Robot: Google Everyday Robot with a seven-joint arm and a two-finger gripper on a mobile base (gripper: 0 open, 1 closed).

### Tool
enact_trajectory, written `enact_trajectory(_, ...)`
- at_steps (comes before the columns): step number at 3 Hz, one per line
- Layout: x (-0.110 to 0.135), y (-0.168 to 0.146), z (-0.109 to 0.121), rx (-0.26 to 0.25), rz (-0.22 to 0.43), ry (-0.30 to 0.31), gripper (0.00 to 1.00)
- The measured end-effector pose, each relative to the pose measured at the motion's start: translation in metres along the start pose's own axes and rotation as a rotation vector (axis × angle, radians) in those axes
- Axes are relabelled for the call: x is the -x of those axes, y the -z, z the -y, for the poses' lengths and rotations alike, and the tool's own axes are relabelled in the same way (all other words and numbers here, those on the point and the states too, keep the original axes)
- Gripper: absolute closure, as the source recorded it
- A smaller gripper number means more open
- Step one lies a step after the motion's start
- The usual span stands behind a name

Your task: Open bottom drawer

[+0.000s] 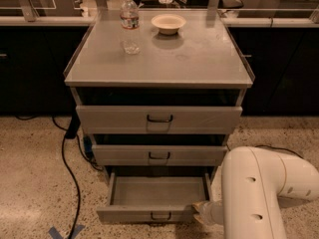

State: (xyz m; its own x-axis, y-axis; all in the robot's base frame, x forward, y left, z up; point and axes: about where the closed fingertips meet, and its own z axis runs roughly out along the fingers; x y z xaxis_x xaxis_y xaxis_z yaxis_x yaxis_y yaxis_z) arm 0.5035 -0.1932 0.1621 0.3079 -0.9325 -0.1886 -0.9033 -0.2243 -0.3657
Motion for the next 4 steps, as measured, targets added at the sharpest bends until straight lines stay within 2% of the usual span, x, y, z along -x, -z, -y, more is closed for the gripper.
enact_trajectory(2,0.0033,0.0042,0.0003,0.013,-0.003,0.003,1.00)
enact_trajectory(4,0.0040,0.0053,-0.0093,0.034,-0.016,0.004,1.00)
